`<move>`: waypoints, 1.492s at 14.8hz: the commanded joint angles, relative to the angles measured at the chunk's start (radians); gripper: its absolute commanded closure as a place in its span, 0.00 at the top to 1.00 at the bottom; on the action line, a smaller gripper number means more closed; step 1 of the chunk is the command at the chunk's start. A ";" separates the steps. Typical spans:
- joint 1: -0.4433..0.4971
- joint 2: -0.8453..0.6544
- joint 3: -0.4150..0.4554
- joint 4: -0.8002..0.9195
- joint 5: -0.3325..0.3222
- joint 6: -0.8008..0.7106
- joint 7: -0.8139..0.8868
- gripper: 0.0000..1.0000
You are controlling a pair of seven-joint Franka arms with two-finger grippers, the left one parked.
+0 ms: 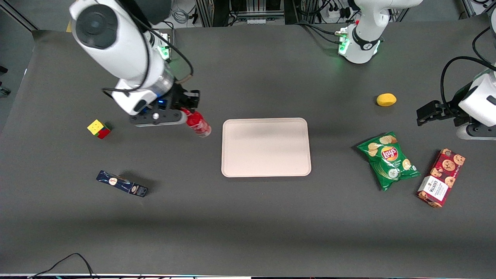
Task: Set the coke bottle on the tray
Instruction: 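Carry the held bottle over the white tray with the right gripper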
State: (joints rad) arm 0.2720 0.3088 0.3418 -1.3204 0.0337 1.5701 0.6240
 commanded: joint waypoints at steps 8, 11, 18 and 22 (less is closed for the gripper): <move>0.164 0.309 -0.006 0.173 -0.165 0.120 0.240 0.00; 0.164 0.329 -0.004 0.086 -0.178 0.224 0.238 0.00; 0.161 0.335 -0.006 -0.029 -0.192 0.335 0.240 0.02; 0.153 0.335 -0.006 -0.057 -0.192 0.359 0.240 0.31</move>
State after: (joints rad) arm 0.4295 0.6649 0.3344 -1.3412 -0.1374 1.8922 0.8336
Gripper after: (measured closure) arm 0.674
